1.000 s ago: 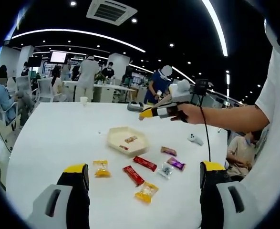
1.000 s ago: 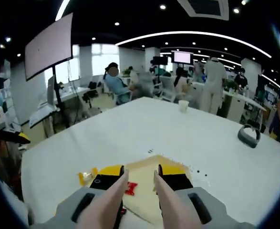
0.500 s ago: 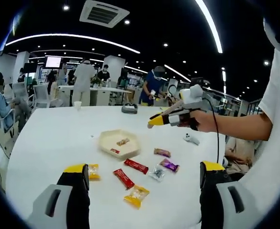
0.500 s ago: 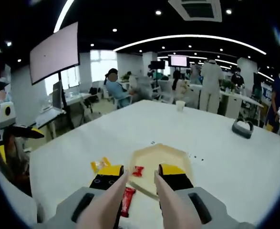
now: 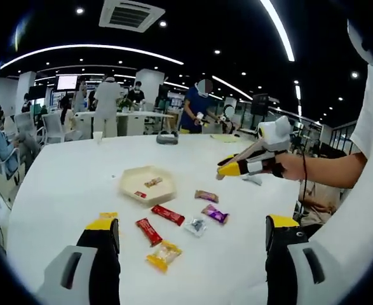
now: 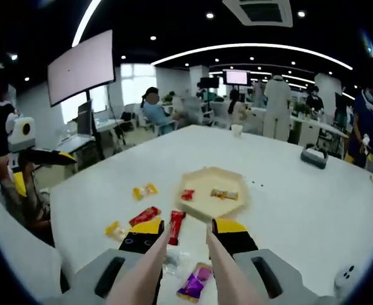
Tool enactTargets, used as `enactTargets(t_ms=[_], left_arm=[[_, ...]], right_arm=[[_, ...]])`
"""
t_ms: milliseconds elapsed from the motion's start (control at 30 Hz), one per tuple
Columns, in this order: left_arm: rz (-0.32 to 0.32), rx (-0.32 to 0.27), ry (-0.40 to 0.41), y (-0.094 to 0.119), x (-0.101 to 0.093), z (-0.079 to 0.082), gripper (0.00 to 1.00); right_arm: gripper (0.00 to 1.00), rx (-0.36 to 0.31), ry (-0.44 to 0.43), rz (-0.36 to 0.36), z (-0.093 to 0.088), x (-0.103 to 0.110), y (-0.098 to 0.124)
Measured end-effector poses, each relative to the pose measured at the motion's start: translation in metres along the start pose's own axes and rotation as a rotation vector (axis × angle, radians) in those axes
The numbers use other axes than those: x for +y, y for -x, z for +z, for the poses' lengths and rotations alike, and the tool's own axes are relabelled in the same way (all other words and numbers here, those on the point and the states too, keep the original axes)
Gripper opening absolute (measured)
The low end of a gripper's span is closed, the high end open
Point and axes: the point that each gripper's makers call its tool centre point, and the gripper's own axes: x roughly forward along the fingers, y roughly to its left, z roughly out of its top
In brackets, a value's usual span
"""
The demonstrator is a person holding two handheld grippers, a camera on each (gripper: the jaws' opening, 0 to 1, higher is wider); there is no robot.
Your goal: Place the target food into the container with the food tongs after gripping and lifting it, then release it inside without dropping or visibly crushing the food.
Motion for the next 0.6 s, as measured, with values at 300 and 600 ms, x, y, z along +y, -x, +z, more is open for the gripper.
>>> enactTargets(t_ms=[300, 600], left_arm=[[0.022, -0.014, -0.009, -0.013, -0.027, 0.008, 0.96], [0.021, 0.032, -0.021, -0.02, -0.075, -0.005, 0.96]], right_arm=[[0.29, -0.007, -0.073, 0.033, -0.03, 0.002, 0.039], [0.29, 0.006, -0.097, 0.063, -0.06, -0.003, 0.066]])
